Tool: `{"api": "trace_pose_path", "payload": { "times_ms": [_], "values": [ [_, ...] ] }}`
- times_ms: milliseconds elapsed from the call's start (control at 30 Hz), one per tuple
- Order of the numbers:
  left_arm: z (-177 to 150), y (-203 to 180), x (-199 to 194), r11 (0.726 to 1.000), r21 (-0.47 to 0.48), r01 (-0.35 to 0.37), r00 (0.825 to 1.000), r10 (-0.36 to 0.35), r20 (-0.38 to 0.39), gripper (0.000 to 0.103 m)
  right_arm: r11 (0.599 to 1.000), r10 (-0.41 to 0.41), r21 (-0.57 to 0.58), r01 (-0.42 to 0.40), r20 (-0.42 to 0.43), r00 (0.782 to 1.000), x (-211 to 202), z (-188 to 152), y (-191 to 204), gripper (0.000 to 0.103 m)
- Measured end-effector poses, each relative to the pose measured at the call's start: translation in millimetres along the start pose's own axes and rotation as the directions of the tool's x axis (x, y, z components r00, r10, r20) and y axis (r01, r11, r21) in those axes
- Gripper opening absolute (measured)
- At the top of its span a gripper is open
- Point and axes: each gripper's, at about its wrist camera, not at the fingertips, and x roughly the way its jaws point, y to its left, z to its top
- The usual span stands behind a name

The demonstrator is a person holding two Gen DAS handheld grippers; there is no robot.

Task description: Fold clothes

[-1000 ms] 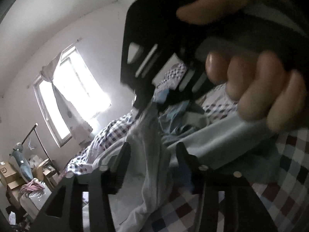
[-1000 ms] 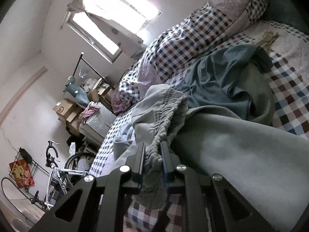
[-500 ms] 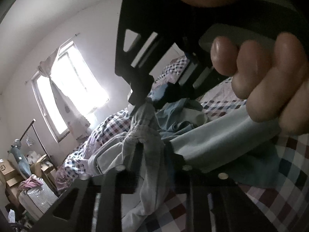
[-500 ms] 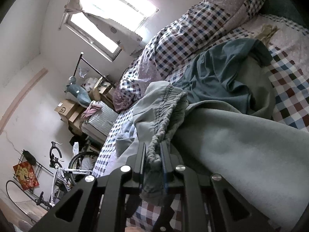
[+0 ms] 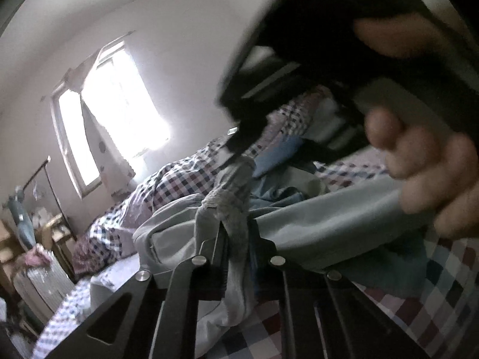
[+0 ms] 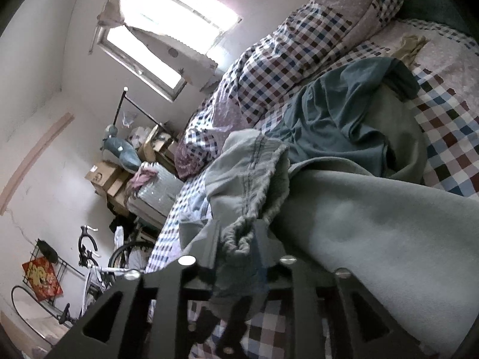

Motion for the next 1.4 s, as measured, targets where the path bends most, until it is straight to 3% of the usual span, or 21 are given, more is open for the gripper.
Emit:
{"api": "trace_pose_path", "payload": {
  "times_ms": [67, 133, 300, 467, 633, 833, 900, 1033, 1133, 1200, 1267, 1400],
  "values": [
    [2, 18, -2, 0.998, -0.066, -0.007, 1.0, 0.007, -0.002, 0.01, 1.0, 0.0, 0.016, -0.001, 0.032, 0.999, -3, 1, -2, 0.054],
    [2, 37, -5, 0.993, -0.118, -0.023, 1.0, 0.023, -0.003, 0.01, 1.0, -0.007, 0.026, 0.006, 0.064, 0.998, -7, 2, -5, 0.058],
    [-2, 95, -13, 0.96, -0.267, -0.085, 0.996, 0.082, -0.023, 0.01, 0.998, -0.046, 0.055, 0.042, 0.075, 0.996, -3, 4, -15, 0.059],
    [-19, 160, -24, 0.883, -0.446, -0.148, 0.989, 0.134, -0.063, 0.01, 0.995, -0.091, 0.038, 0.089, 0.038, 0.995, 13, 3, -17, 0.059],
    [-45, 216, -44, 0.781, -0.592, -0.199, 0.979, 0.185, -0.085, 0.01, 0.992, -0.121, -0.031, 0.121, 0.016, 0.993, 33, -2, -5, 0.059],
    [-78, 281, -82, 0.652, -0.706, -0.276, 0.955, 0.272, -0.121, 0.01, 0.96, -0.194, -0.21, 0.187, -0.012, 0.981, 66, -14, 25, 0.059],
    [-93, 306, -98, 0.59, -0.748, -0.303, 0.942, 0.303, -0.143, 0.01, 0.939, -0.216, -0.276, 0.204, -0.014, 0.976, 77, -18, 38, 0.058],
    [-139, 355, -127, 0.428, -0.818, -0.384, 0.902, 0.365, -0.232, 0.01, 0.898, -0.224, -0.392, 0.197, -0.024, 0.974, 100, -26, 65, 0.058],
    [-175, 385, -143, 0.314, -0.844, -0.435, 0.869, 0.392, -0.302, 0.01, 0.825, -0.242, -0.531, 0.194, -0.021, 0.97, 121, -35, 91, 0.058],
    [-194, 398, -151, 0.266, -0.844, -0.465, 0.85, 0.401, -0.342, 0.01, 0.762, -0.251, -0.623, 0.179, -0.03, 0.967, 138, -45, 107, 0.058],
    [-209, 407, -158, 0.242, -0.834, -0.496, 0.829, 0.417, -0.372, 0.01, 0.695, -0.262, -0.702, 0.158, -0.042, 0.964, 155, -55, 120, 0.058],
    [-222, 416, -165, 0.243, -0.807, -0.538, 0.8, 0.448, -0.399, 0.01, 0.558, -0.297, -0.819, 0.132, -0.049, 0.954, 189, -78, 137, 0.057]
  ]
}}
